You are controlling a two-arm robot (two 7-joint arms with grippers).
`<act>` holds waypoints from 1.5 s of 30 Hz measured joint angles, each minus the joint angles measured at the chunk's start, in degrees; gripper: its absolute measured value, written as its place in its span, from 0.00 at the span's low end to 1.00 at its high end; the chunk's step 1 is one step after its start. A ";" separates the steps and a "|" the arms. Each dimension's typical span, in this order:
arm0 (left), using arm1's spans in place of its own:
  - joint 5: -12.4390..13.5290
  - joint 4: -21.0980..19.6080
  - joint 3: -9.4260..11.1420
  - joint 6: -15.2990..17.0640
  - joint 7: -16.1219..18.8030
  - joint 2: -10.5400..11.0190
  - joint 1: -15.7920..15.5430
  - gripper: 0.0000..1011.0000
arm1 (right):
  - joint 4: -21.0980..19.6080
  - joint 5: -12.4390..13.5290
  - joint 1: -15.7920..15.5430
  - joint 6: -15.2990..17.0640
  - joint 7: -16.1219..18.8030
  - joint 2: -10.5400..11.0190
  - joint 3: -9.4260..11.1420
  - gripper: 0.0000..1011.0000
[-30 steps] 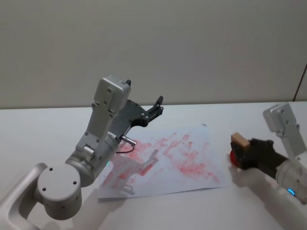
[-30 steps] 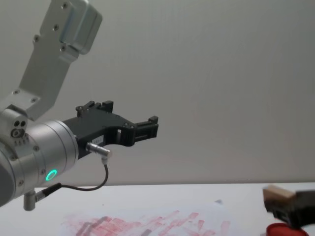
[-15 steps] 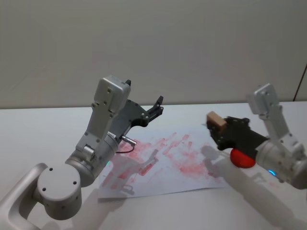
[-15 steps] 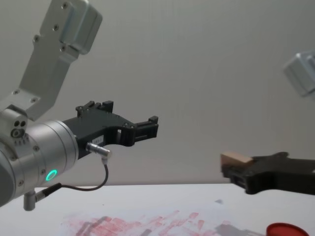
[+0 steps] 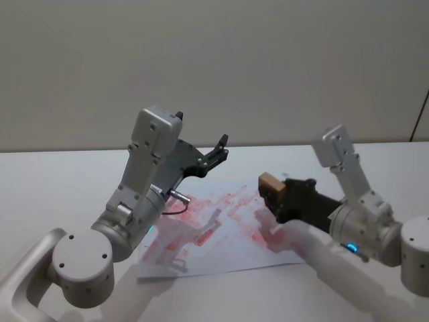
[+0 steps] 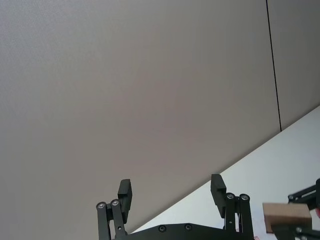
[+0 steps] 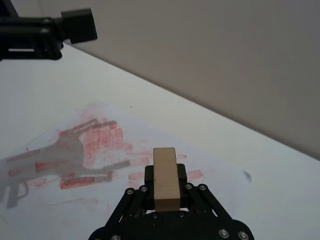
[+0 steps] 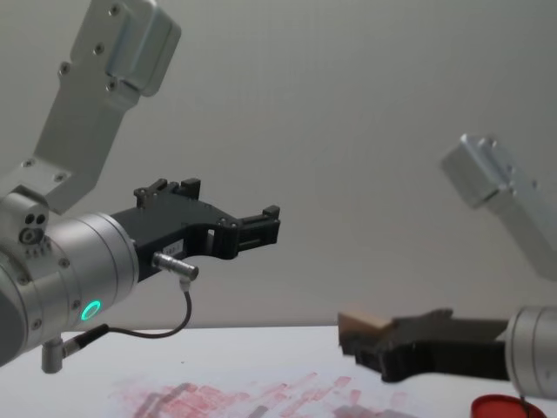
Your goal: Use the one hand to pick up the stamp and affix it onto the A4 paper.
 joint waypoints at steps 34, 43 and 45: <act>0.00 0.00 0.00 0.00 0.00 0.00 0.00 0.99 | 2.96 -1.27 -1.36 5.84 -1.66 -0.37 -2.28 0.22; 0.00 0.00 0.00 0.00 0.00 0.00 0.00 0.99 | 2.86 -1.16 -1.11 3.64 -2.87 -0.49 -2.24 0.22; 0.00 0.00 0.00 0.00 0.00 0.00 0.00 0.99 | 2.58 -0.91 -1.04 2.95 -3.36 -0.54 -2.15 0.22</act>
